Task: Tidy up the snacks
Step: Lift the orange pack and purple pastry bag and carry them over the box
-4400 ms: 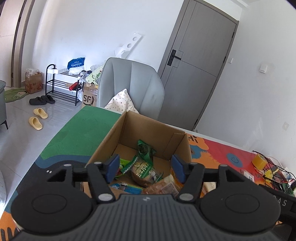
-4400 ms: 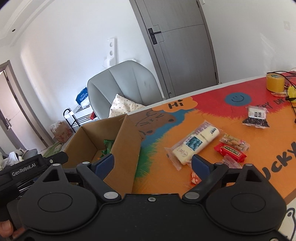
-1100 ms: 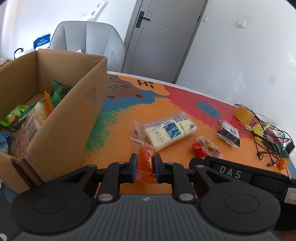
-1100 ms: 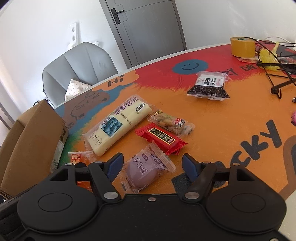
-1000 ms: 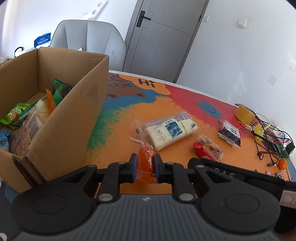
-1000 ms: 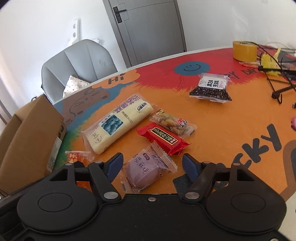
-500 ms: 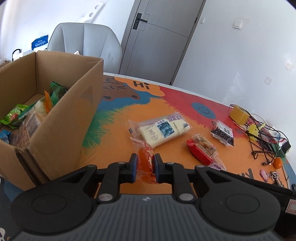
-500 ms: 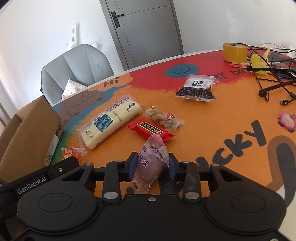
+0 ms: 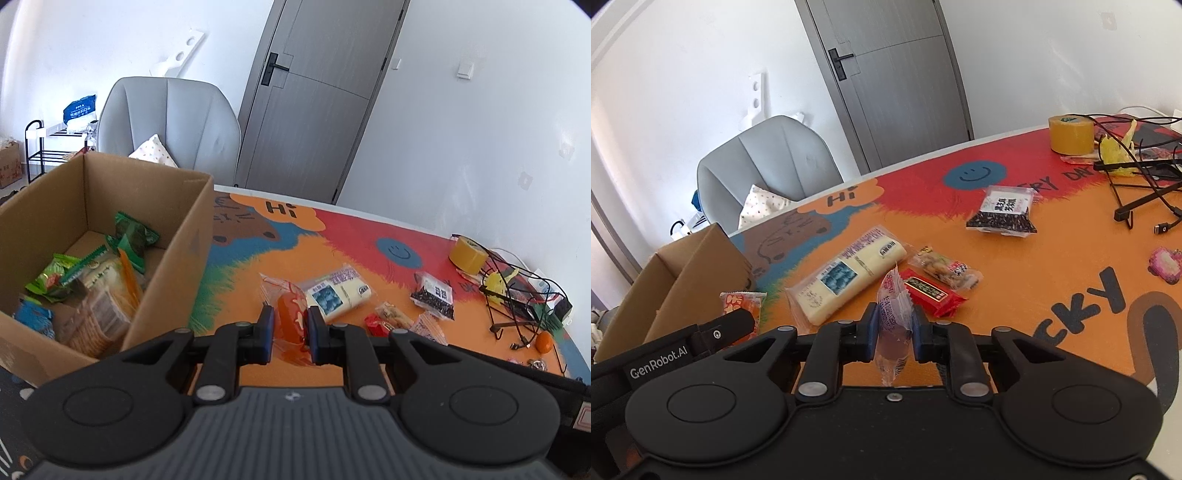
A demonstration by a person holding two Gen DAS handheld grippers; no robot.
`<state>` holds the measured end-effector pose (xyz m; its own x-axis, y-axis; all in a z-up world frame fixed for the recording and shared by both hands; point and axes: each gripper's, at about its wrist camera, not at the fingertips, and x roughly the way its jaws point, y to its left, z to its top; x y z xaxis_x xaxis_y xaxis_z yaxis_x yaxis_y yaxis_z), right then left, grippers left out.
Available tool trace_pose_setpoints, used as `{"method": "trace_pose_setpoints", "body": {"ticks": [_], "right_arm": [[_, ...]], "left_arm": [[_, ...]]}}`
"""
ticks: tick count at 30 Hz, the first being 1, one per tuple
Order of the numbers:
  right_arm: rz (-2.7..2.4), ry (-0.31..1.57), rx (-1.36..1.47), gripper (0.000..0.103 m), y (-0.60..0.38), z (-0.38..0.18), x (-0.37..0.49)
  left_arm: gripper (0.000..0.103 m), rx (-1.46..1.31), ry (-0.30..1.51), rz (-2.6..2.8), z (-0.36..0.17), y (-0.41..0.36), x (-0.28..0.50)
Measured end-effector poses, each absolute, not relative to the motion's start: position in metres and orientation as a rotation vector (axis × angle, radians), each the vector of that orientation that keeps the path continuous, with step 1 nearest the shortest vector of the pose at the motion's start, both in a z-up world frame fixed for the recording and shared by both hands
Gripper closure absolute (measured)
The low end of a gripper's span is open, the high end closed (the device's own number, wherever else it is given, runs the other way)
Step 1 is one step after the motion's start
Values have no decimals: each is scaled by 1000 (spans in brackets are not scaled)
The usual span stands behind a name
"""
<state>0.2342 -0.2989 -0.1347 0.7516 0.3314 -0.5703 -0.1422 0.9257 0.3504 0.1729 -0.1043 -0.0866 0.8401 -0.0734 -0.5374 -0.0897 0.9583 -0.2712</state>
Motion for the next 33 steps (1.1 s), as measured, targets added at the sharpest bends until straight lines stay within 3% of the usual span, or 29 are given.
{"method": "trace_pose_setpoints", "body": {"ticks": [33], "right_arm": [[434,494,284,84,-224,-54,235]], "left_arm": [[85,-304,418,125,-17,-15,159]]}}
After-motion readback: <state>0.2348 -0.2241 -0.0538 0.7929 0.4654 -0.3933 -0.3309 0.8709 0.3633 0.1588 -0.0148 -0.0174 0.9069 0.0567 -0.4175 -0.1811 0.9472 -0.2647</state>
